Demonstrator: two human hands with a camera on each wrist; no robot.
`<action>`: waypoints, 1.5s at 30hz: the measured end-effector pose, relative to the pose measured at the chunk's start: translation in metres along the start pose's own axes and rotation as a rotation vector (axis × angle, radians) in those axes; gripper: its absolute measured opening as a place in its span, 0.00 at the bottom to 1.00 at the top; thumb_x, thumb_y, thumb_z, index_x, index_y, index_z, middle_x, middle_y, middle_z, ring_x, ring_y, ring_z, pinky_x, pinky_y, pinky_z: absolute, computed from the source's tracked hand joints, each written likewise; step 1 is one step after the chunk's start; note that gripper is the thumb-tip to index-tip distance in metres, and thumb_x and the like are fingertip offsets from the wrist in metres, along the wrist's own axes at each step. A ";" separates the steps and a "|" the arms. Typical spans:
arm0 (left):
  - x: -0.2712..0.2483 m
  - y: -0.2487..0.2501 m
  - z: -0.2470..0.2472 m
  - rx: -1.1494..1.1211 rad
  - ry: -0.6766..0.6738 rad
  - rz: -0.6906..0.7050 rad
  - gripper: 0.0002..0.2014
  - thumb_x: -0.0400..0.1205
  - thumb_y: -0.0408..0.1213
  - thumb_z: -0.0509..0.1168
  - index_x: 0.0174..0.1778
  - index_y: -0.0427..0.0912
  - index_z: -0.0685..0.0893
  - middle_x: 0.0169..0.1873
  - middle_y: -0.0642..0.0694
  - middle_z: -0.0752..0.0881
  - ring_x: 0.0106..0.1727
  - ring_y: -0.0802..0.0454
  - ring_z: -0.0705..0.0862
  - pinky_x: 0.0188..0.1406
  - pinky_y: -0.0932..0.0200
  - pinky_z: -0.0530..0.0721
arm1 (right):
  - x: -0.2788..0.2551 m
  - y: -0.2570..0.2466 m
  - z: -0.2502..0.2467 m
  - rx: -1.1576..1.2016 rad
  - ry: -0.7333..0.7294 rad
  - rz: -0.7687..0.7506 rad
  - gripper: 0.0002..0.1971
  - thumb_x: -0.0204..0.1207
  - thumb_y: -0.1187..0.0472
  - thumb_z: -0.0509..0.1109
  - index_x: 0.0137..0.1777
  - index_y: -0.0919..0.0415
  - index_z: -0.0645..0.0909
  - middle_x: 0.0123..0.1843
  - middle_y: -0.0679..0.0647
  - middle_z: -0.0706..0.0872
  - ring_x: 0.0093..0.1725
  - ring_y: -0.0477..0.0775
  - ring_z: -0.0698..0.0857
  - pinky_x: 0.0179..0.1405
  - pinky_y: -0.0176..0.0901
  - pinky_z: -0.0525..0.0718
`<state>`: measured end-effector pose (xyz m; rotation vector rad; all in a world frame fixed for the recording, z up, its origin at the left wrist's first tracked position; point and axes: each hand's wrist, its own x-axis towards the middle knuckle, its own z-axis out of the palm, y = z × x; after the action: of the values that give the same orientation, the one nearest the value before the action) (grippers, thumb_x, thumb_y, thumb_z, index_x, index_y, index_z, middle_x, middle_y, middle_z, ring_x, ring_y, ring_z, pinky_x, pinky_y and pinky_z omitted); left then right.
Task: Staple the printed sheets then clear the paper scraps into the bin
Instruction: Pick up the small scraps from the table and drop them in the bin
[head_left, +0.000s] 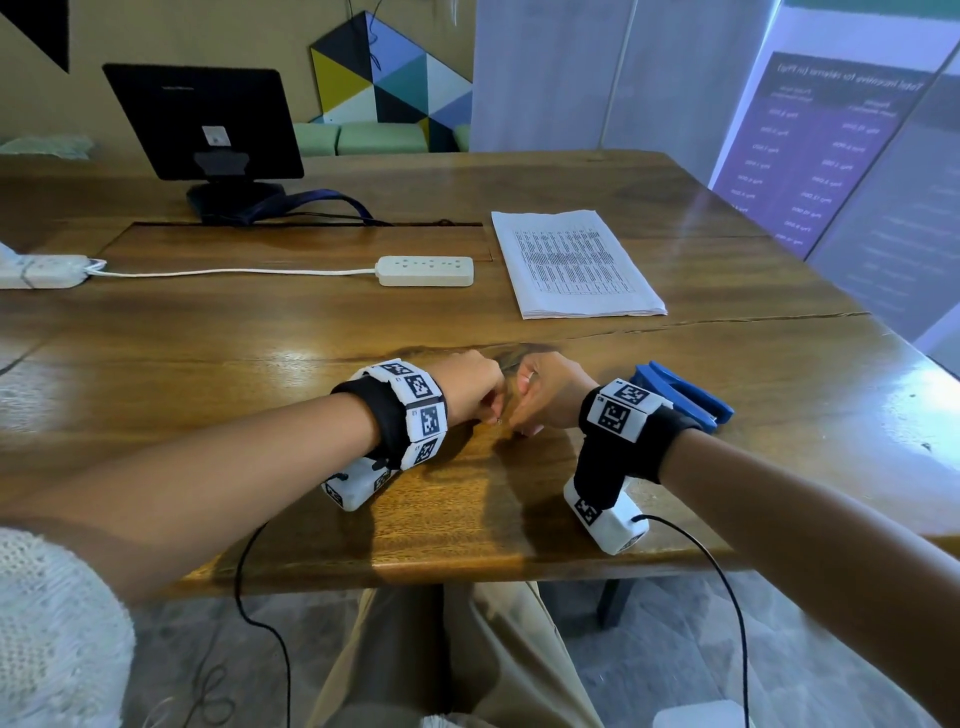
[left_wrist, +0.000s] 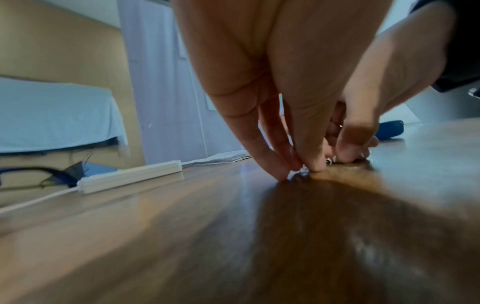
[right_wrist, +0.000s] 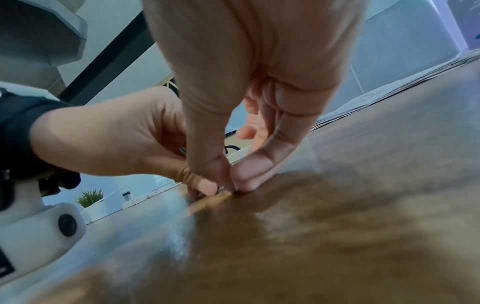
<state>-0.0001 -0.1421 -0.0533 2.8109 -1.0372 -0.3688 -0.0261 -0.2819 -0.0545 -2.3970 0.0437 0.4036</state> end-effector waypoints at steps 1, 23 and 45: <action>0.001 0.002 0.001 0.046 -0.010 0.008 0.07 0.80 0.34 0.66 0.49 0.41 0.89 0.50 0.45 0.89 0.52 0.47 0.86 0.45 0.61 0.76 | 0.000 0.000 0.000 0.010 -0.006 -0.002 0.18 0.61 0.70 0.79 0.39 0.58 0.71 0.31 0.50 0.82 0.25 0.42 0.81 0.16 0.25 0.74; -0.010 0.000 -0.005 -0.216 0.026 -0.098 0.08 0.83 0.32 0.59 0.50 0.37 0.85 0.50 0.45 0.88 0.47 0.53 0.83 0.47 0.66 0.74 | -0.013 0.009 -0.014 0.289 0.147 0.025 0.16 0.59 0.77 0.72 0.33 0.57 0.70 0.13 0.44 0.76 0.15 0.41 0.73 0.19 0.31 0.74; 0.007 0.207 0.072 -0.778 -0.187 0.330 0.07 0.83 0.32 0.63 0.39 0.46 0.78 0.29 0.50 0.81 0.31 0.54 0.79 0.41 0.57 0.81 | -0.213 0.194 -0.042 0.812 0.368 0.122 0.19 0.63 0.85 0.72 0.35 0.64 0.70 0.24 0.57 0.84 0.22 0.50 0.83 0.24 0.39 0.85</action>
<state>-0.1426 -0.3056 -0.0831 1.9143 -1.0639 -0.7970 -0.2439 -0.4723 -0.0848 -1.6323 0.4352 -0.0237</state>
